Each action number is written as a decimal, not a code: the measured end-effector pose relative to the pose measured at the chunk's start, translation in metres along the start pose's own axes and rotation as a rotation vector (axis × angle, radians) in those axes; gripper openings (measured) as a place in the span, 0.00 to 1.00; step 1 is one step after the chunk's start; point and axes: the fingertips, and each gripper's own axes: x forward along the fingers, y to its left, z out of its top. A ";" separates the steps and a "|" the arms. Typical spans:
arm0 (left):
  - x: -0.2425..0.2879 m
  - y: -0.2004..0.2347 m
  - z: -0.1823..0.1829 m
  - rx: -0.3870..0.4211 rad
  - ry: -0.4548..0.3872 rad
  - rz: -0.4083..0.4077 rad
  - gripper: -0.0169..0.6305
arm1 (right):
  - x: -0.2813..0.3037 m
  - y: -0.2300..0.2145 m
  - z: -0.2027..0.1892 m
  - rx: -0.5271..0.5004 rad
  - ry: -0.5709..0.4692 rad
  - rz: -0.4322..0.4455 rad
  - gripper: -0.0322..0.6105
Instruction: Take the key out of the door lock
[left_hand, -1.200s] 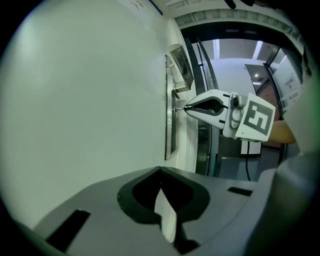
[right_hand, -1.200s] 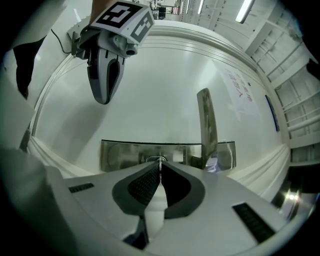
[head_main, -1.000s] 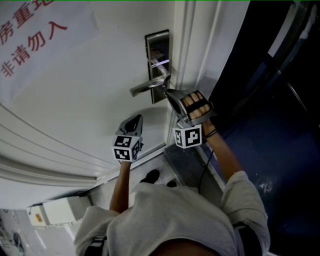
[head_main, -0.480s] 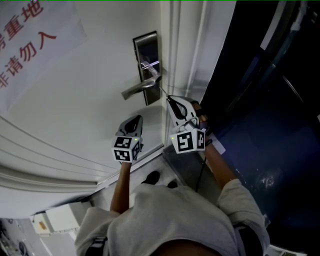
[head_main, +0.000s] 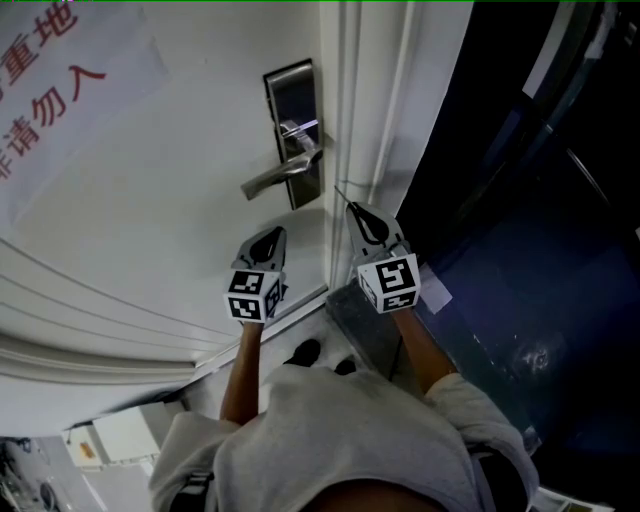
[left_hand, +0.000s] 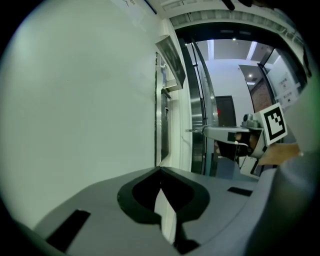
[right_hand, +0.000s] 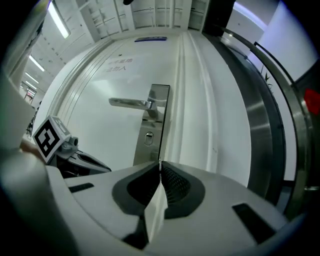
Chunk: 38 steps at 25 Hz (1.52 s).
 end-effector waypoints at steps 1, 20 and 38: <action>0.001 0.000 0.000 0.000 0.001 0.000 0.05 | -0.002 -0.001 -0.005 0.020 0.003 -0.009 0.10; 0.056 -0.054 0.003 0.024 0.017 -0.174 0.05 | -0.060 -0.065 -0.051 0.093 0.080 -0.234 0.10; 0.129 -0.184 0.017 0.089 0.024 -0.535 0.05 | -0.192 -0.149 -0.069 0.040 0.178 -0.649 0.10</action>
